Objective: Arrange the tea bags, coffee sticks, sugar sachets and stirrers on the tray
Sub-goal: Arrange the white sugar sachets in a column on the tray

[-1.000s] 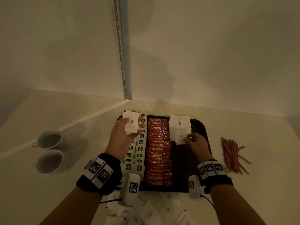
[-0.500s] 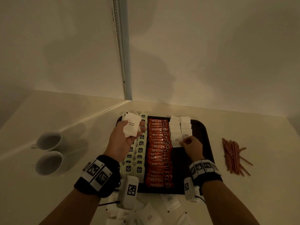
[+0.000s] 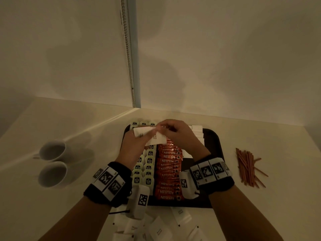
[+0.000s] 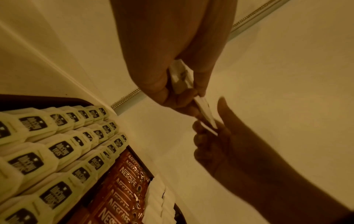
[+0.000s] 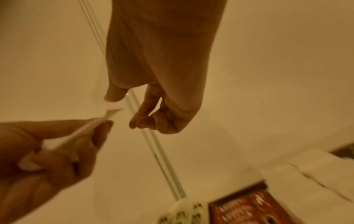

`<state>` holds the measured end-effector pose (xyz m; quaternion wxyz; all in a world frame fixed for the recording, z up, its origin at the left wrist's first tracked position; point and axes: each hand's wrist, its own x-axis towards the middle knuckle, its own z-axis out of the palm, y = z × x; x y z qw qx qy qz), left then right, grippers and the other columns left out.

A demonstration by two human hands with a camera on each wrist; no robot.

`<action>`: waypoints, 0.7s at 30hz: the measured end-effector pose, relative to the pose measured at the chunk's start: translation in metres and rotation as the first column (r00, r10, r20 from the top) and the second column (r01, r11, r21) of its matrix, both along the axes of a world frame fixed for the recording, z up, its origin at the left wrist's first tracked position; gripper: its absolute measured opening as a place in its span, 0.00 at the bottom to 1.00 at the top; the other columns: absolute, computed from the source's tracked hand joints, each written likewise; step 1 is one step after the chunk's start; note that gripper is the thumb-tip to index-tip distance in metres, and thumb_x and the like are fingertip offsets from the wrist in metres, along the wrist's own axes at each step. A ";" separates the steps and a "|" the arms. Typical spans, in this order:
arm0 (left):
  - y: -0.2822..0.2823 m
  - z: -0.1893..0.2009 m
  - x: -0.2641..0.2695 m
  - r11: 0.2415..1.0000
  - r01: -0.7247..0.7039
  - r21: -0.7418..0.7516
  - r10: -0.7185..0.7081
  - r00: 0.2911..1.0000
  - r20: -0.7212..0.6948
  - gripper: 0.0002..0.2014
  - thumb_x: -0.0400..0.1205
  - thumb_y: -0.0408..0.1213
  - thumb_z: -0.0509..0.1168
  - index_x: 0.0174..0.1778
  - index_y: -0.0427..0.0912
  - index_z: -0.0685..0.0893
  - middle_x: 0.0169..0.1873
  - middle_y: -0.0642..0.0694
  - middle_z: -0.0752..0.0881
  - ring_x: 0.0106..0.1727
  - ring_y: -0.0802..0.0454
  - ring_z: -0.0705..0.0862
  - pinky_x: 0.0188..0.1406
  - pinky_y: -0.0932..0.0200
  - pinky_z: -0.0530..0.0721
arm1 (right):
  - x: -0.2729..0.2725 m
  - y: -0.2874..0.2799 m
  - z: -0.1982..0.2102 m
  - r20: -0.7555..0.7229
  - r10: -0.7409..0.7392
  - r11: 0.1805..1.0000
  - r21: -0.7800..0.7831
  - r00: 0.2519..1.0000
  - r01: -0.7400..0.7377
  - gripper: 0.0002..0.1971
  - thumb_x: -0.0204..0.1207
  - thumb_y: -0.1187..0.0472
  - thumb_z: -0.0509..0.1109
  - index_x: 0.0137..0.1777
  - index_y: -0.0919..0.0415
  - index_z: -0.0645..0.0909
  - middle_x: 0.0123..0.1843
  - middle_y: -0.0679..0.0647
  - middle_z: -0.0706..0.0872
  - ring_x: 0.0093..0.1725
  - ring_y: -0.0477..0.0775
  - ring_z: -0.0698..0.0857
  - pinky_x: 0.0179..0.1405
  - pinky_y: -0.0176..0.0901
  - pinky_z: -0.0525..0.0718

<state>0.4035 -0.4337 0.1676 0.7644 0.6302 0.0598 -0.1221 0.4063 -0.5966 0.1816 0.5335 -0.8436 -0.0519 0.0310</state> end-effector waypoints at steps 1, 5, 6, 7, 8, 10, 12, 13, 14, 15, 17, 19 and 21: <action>0.001 0.001 0.000 1.000 -0.008 0.000 0.008 1.000 0.021 0.08 0.75 0.35 0.74 0.49 0.42 0.88 0.45 0.40 0.91 0.50 0.40 0.89 0.47 0.45 0.88 | 0.001 0.001 0.002 0.004 0.009 1.000 0.012 1.000 -0.009 0.05 0.78 0.56 0.68 0.49 0.52 0.86 0.41 0.43 0.87 0.39 0.41 0.84 0.40 0.32 0.81; 0.007 0.004 0.000 0.999 -0.037 -0.031 0.040 0.995 0.095 0.13 0.71 0.31 0.77 0.51 0.40 0.87 0.46 0.40 0.91 0.48 0.44 0.90 0.43 0.51 0.87 | -0.002 -0.001 -0.001 -0.098 -0.069 0.960 0.264 0.993 0.092 0.05 0.79 0.63 0.67 0.50 0.65 0.81 0.37 0.57 0.85 0.34 0.49 0.82 0.36 0.36 0.82; 0.007 0.005 -0.001 0.998 -0.043 -0.040 0.046 0.994 0.100 0.12 0.72 0.28 0.75 0.50 0.39 0.87 0.44 0.41 0.91 0.45 0.48 0.90 0.40 0.56 0.85 | -0.006 -0.001 -0.002 -0.141 -0.064 0.941 0.321 0.988 0.107 0.05 0.79 0.65 0.66 0.51 0.67 0.79 0.39 0.58 0.86 0.35 0.48 0.84 0.38 0.37 0.84; 0.007 0.005 -0.001 0.998 -0.054 -0.039 0.058 0.992 0.108 0.10 0.73 0.27 0.74 0.49 0.39 0.87 0.42 0.43 0.91 0.42 0.52 0.90 0.36 0.61 0.84 | -0.009 -0.001 -0.005 -0.179 -0.049 0.925 0.362 0.983 0.112 0.06 0.79 0.66 0.66 0.53 0.68 0.78 0.41 0.58 0.86 0.37 0.49 0.86 0.41 0.38 0.86; 0.007 0.006 -0.002 0.997 -0.068 -0.025 0.071 0.990 0.118 0.09 0.74 0.27 0.73 0.48 0.40 0.87 0.40 0.46 0.91 0.38 0.56 0.89 0.33 0.65 0.82 | -0.012 0.000 -0.007 -0.206 -0.033 0.915 0.386 0.978 0.113 0.08 0.79 0.66 0.67 0.54 0.69 0.78 0.43 0.58 0.87 0.40 0.50 0.87 0.43 0.41 0.87; 0.005 0.007 -0.002 0.996 -0.087 0.005 0.086 0.987 0.133 0.07 0.75 0.27 0.72 0.47 0.42 0.88 0.37 0.50 0.91 0.36 0.58 0.89 0.31 0.68 0.82 | -0.018 0.003 -0.011 -0.239 -0.034 0.896 0.423 0.970 0.136 0.09 0.78 0.65 0.68 0.56 0.67 0.78 0.45 0.56 0.89 0.44 0.54 0.88 0.48 0.45 0.87; 0.003 0.008 -0.003 0.996 -0.085 0.026 0.080 0.985 0.153 0.08 0.76 0.28 0.72 0.49 0.40 0.88 0.39 0.49 0.92 0.39 0.56 0.90 0.32 0.66 0.83 | -0.022 0.005 -0.015 -0.261 -0.083 0.855 0.477 0.962 0.204 0.08 0.77 0.66 0.69 0.55 0.64 0.80 0.46 0.56 0.89 0.44 0.52 0.88 0.46 0.43 0.87; 0.002 0.008 -0.003 0.996 -0.082 0.027 0.076 0.984 0.159 0.08 0.76 0.28 0.72 0.50 0.38 0.89 0.40 0.47 0.92 0.40 0.54 0.90 0.33 0.66 0.84 | -0.024 0.005 -0.017 -0.269 -0.114 0.839 0.490 0.956 0.238 0.07 0.77 0.66 0.69 0.54 0.64 0.81 0.45 0.56 0.88 0.43 0.51 0.88 0.43 0.40 0.86; 0.002 0.009 -0.004 0.997 -0.075 0.022 0.071 0.985 0.159 0.08 0.76 0.27 0.72 0.50 0.38 0.89 0.40 0.47 0.92 0.41 0.53 0.90 0.34 0.65 0.85 | -0.026 0.006 -0.018 -0.273 -0.139 0.830 0.492 0.952 0.262 0.06 0.77 0.67 0.69 0.52 0.64 0.81 0.44 0.56 0.88 0.41 0.49 0.88 0.42 0.38 0.86; 0.001 0.008 -0.004 0.997 -0.070 0.023 0.065 0.986 0.155 0.08 0.76 0.28 0.71 0.50 0.38 0.89 0.40 0.46 0.92 0.41 0.53 0.90 0.34 0.65 0.85 | -0.027 0.006 -0.020 -0.273 -0.153 0.826 0.492 0.950 0.275 0.05 0.76 0.67 0.69 0.51 0.63 0.82 0.43 0.55 0.88 0.40 0.48 0.88 0.40 0.36 0.85; 0.000 0.007 -0.004 0.998 -0.055 0.033 0.050 0.989 0.141 0.08 0.76 0.30 0.72 0.50 0.38 0.89 0.41 0.45 0.92 0.42 0.52 0.90 0.36 0.63 0.85 | -0.030 0.006 -0.023 -0.263 -0.172 0.822 0.493 0.949 0.286 0.04 0.76 0.67 0.69 0.49 0.63 0.82 0.42 0.54 0.87 0.40 0.46 0.88 0.39 0.35 0.85; -0.001 0.005 -0.003 0.999 -0.039 0.025 0.037 0.995 0.094 0.08 0.76 0.33 0.72 0.50 0.39 0.88 0.42 0.44 0.91 0.43 0.50 0.90 0.38 0.60 0.84 | -0.031 0.000 -0.025 -0.254 -0.197 0.823 0.482 0.947 0.301 0.03 0.76 0.67 0.69 0.48 0.62 0.82 0.41 0.52 0.87 0.39 0.47 0.88 0.39 0.36 0.85; -0.001 0.004 -0.001 0.999 -0.025 -0.042 0.025 1.000 -0.001 0.06 0.79 0.35 0.70 0.50 0.40 0.87 0.42 0.43 0.90 0.43 0.47 0.88 0.36 0.60 0.83 | -0.033 -0.014 -0.027 -0.250 -0.233 0.830 0.452 0.940 0.326 0.02 0.77 0.67 0.68 0.46 0.61 0.81 0.41 0.50 0.88 0.40 0.47 0.88 0.40 0.37 0.87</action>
